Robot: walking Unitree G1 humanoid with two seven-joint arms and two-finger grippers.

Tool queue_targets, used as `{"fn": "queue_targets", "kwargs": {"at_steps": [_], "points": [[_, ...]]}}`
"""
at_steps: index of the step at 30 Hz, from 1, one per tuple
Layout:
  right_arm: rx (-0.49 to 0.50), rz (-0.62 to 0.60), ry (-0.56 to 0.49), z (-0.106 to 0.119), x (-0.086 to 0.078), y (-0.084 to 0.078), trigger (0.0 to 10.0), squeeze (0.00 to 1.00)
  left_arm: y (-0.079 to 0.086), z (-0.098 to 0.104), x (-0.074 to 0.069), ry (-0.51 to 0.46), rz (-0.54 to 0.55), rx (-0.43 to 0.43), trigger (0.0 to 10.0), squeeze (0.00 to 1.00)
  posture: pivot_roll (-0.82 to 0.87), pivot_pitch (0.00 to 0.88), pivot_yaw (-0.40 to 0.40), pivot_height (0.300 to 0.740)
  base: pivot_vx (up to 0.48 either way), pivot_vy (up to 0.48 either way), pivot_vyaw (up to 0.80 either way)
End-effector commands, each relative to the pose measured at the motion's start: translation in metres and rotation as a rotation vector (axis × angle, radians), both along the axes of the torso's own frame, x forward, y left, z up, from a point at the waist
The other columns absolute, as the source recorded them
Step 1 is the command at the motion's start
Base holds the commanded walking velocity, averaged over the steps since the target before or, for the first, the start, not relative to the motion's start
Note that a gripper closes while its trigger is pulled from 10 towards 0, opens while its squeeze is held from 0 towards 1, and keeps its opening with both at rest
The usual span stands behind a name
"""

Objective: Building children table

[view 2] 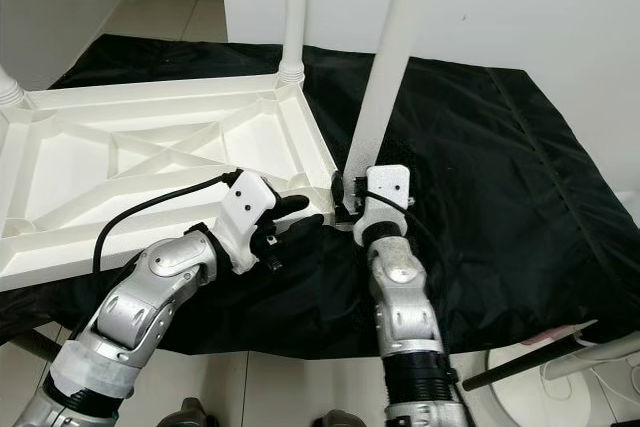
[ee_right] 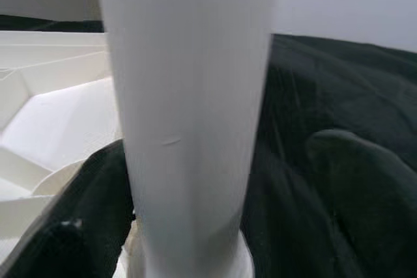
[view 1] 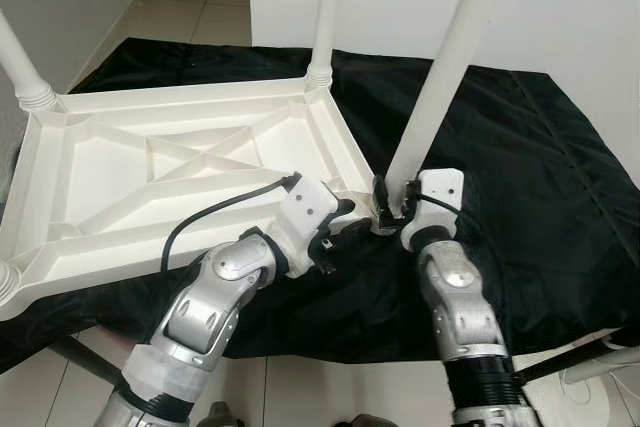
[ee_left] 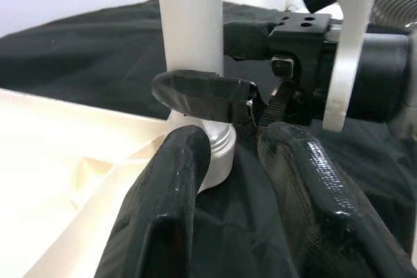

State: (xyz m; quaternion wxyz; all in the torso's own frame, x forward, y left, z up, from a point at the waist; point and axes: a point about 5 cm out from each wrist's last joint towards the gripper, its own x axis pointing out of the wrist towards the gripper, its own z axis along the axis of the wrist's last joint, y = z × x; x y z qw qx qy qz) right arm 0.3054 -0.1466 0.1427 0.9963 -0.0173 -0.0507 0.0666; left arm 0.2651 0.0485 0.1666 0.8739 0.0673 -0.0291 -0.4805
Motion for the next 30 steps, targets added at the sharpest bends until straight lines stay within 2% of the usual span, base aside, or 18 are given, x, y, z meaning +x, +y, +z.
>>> {"fn": "queue_targets", "kwargs": {"at_steps": [1,5,6,8,11,14,17,23,30], "points": [[0.014,0.010,-0.005,0.005,0.005,-0.011,10.0,1.00,-0.002,0.000,-0.001,0.014,-0.016,-0.003,10.0,0.00,-0.06,0.000,-0.069,0.740,0.000,0.000,0.00],[0.017,0.029,0.001,0.005,0.006,-0.015,10.0,1.00,-0.002,0.001,-0.002,0.013,-0.016,-0.004,10.0,0.00,-0.06,0.000,-0.069,0.740,0.000,0.000,0.00],[-0.005,0.109,0.012,0.006,0.010,-0.019,10.0,0.00,-0.002,0.001,-0.002,0.013,-0.016,-0.005,10.0,0.00,-0.06,0.000,-0.065,0.740,0.000,0.000,0.00],[-0.065,0.258,0.044,0.004,0.015,-0.028,10.0,0.00,-0.002,0.001,-0.002,0.013,-0.018,-0.005,10.0,0.00,-0.06,0.000,-0.057,0.740,0.000,0.000,0.00],[-0.093,0.317,0.063,0.002,0.016,-0.031,10.0,0.00,-0.002,0.001,-0.002,0.013,-0.019,-0.005,10.0,0.00,-0.06,0.000,-0.057,0.740,0.000,0.000,0.00],[-0.176,0.411,0.108,-0.004,0.023,-0.037,10.0,0.00,-0.003,0.002,0.000,0.013,-0.021,-0.005,10.0,0.00,-0.05,0.000,-0.042,0.740,0.000,0.000,0.00],[-0.188,0.470,0.151,-0.009,0.029,-0.039,10.0,0.00,-0.003,0.004,-0.001,0.009,-0.023,-0.001,10.0,0.00,-0.04,0.000,-0.044,0.740,0.000,0.000,0.00],[-0.243,0.616,0.148,-0.009,0.037,-0.026,10.0,0.00,-0.001,0.004,0.000,0.010,-0.020,0.004,10.0,0.00,-0.04,0.000,-0.042,0.740,0.000,0.000,0.00],[-0.264,0.675,0.170,-0.013,0.045,-0.020,10.0,0.00,-0.007,0.007,0.001,-0.004,-0.023,-0.003,10.0,0.00,0.00,0.000,-0.058,0.740,0.000,0.000,0.00]]}}
